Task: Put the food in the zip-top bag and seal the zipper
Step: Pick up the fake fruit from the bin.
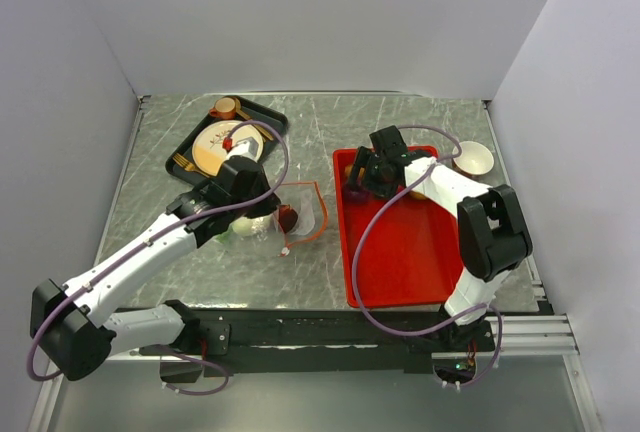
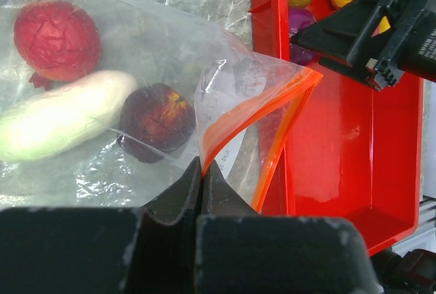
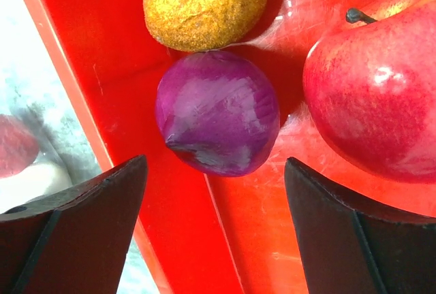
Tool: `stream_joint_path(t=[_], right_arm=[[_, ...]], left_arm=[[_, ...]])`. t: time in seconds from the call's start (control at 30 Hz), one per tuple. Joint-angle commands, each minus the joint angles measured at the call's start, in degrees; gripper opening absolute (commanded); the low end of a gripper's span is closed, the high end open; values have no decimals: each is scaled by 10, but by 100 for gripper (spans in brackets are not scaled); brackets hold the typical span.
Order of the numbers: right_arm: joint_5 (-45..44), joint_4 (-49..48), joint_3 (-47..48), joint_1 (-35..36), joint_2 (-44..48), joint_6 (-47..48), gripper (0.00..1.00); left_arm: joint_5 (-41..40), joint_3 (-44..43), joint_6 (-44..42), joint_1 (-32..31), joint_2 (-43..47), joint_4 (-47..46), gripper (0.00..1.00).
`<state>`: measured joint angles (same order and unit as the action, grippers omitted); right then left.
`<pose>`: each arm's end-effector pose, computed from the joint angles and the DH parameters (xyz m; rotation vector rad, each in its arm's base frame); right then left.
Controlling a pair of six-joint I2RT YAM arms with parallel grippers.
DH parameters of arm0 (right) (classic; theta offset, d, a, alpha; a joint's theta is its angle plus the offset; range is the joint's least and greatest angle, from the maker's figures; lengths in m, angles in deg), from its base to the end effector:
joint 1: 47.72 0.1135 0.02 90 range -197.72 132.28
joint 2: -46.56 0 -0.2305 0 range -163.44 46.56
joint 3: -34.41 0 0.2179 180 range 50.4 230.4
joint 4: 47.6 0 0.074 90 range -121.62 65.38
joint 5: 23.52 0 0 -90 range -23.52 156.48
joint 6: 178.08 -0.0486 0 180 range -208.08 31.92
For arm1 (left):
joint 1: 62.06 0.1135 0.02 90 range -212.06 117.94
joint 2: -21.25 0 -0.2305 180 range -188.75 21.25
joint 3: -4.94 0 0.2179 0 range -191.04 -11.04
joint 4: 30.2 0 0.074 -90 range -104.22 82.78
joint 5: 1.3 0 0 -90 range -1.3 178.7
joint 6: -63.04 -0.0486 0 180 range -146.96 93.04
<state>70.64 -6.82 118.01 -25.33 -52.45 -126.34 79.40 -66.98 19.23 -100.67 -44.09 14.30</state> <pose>0.3078 0.1306 0.1815 0.3338 2.6049 0.4853 0.1897 -0.1414 0.2730 -0.2427 2.2841 -0.6183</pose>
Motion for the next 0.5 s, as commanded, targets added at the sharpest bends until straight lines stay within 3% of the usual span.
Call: stream_joint_path(t=[0.0,0.17,0.27,0.47], right_arm=[[-6,-15,30,-5,-17,6,88],[-21,-28,20,-3,-26,8,87],[-41,-19,25,-5,-29,13,78],[-65,-14,34,-5,-33,24,79]], left_arm=[[4,-5,6,-1,26,-15,1],[10,-13,8,-1,18,-30,1],[15,-18,9,-1,13,-24,1],[17,7,13,-1,26,-27,1]])
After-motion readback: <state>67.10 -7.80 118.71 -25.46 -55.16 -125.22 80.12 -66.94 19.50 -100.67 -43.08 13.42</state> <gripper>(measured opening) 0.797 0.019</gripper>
